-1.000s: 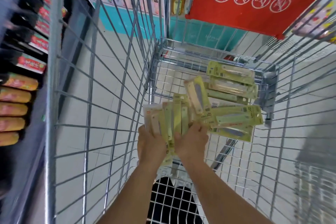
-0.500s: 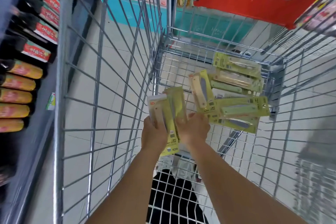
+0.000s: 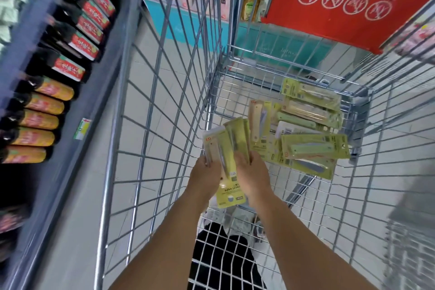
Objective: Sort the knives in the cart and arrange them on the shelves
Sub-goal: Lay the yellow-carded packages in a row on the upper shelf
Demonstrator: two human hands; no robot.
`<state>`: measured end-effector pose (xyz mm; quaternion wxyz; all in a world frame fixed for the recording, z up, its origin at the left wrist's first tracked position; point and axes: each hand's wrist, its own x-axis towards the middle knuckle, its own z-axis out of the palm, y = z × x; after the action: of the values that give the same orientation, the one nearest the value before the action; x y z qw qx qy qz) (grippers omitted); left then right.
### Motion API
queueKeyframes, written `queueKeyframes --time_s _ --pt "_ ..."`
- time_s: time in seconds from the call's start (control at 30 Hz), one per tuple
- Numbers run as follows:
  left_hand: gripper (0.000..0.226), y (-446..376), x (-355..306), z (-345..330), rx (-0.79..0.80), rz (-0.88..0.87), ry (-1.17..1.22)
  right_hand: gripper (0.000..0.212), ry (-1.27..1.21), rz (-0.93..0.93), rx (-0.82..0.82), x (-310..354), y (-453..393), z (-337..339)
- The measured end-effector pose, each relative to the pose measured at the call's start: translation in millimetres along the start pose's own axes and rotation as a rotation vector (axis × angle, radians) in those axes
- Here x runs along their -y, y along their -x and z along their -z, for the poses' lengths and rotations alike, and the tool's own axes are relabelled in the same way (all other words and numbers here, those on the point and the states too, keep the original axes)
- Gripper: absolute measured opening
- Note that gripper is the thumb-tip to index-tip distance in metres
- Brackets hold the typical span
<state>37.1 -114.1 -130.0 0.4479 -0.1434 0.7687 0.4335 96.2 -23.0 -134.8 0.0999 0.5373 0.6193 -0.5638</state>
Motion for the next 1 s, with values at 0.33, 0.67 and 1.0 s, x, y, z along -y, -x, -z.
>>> queueKeyframes --time_s 0.33,0.67,1.0 --pt "0.019 93 -61 2 -0.038 -0.239 0.139 0.015 -0.176 0.250 -0.206 52 73 57" --pt "0.007 197 -146 73 -0.197 -0.642 0.215 0.022 -0.180 0.633 -0.332 165 172 75" --pt "0.005 250 -172 268 -0.376 -0.838 0.277 0.027 -0.151 0.888 -0.331 274 268 -42"
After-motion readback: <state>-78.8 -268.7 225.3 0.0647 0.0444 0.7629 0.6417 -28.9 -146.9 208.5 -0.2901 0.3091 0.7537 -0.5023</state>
